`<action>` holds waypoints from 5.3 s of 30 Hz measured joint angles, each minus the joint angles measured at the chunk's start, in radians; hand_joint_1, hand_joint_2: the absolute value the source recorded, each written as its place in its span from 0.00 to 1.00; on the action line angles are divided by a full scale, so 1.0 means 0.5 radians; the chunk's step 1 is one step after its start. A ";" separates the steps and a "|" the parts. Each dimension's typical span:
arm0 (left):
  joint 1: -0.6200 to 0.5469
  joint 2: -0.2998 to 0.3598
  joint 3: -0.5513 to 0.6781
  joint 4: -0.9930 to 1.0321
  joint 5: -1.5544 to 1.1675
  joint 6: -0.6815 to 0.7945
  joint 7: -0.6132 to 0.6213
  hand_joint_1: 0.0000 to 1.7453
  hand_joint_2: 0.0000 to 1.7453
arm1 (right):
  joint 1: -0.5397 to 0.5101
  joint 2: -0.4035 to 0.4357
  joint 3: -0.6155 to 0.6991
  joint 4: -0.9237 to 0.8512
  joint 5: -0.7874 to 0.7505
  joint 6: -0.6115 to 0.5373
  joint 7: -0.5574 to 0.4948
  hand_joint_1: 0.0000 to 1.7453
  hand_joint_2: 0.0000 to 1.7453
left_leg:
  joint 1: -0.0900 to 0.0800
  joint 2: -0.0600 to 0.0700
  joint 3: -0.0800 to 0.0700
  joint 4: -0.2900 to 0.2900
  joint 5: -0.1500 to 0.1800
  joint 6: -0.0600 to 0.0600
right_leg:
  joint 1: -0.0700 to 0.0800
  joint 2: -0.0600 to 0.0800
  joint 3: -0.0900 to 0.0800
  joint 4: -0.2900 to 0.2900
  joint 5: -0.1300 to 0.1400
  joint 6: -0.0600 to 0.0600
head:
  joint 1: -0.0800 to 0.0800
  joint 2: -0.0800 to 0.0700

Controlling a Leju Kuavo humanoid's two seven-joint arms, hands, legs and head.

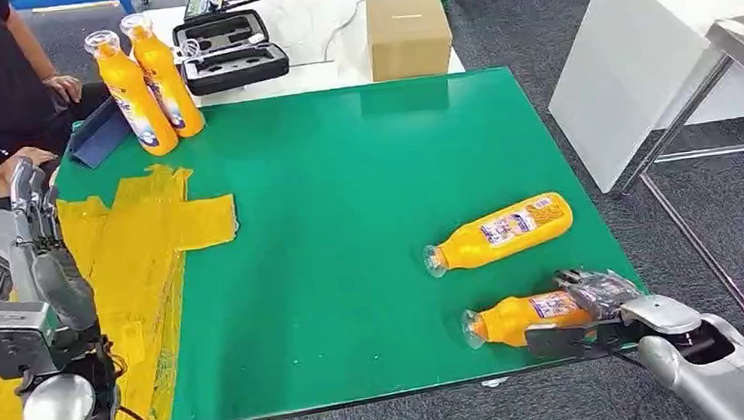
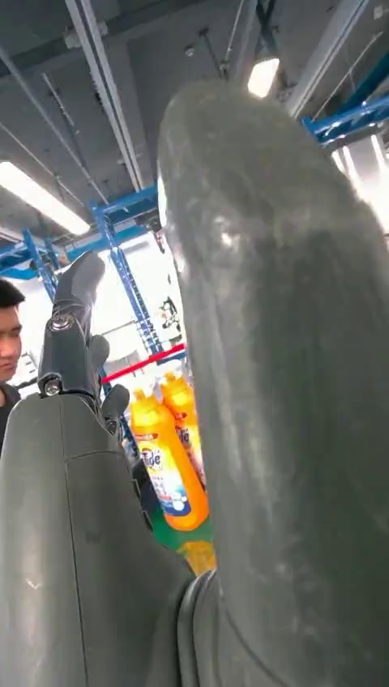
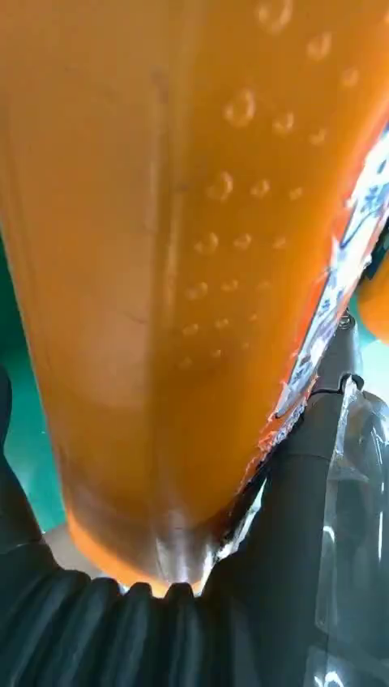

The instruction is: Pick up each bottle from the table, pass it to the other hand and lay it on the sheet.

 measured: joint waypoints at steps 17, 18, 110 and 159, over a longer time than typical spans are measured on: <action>0.074 0.014 0.016 0.012 0.039 -0.017 0.018 0.00 0.00 | 0.038 0.184 -0.168 0.035 -0.192 -0.246 0.150 1.00 1.00 | 0.001 0.019 0.002 -0.001 0.002 0.003 | 0.002 0.017 0.019 -0.006 0.013 0.001 | -0.001 0.000; 0.084 0.014 0.018 0.012 0.040 -0.024 0.019 0.00 0.00 | 0.041 0.201 -0.189 0.034 -0.201 -0.253 0.150 1.00 1.00 | 0.001 0.019 0.001 -0.001 0.004 0.002 | 0.002 0.017 0.019 -0.006 0.013 0.002 | 0.000 0.000; 0.036 0.047 -0.349 0.329 0.974 -1.147 0.412 1.00 1.00 | -0.816 1.707 0.743 0.336 -1.060 -0.545 0.068 1.00 1.00 | 0.005 0.007 -0.057 -0.001 0.023 -0.003 | 0.003 0.005 -0.035 0.003 0.020 -0.001 | 0.001 0.000; 0.069 0.204 -0.074 0.307 -1.658 -0.073 0.471 1.00 1.00 | -0.497 1.215 0.112 -0.283 -0.562 -0.691 0.115 0.00 0.00 | 0.004 0.007 -0.057 -0.001 0.022 -0.003 | 0.003 0.005 -0.036 0.002 0.020 -0.001 | 0.000 0.000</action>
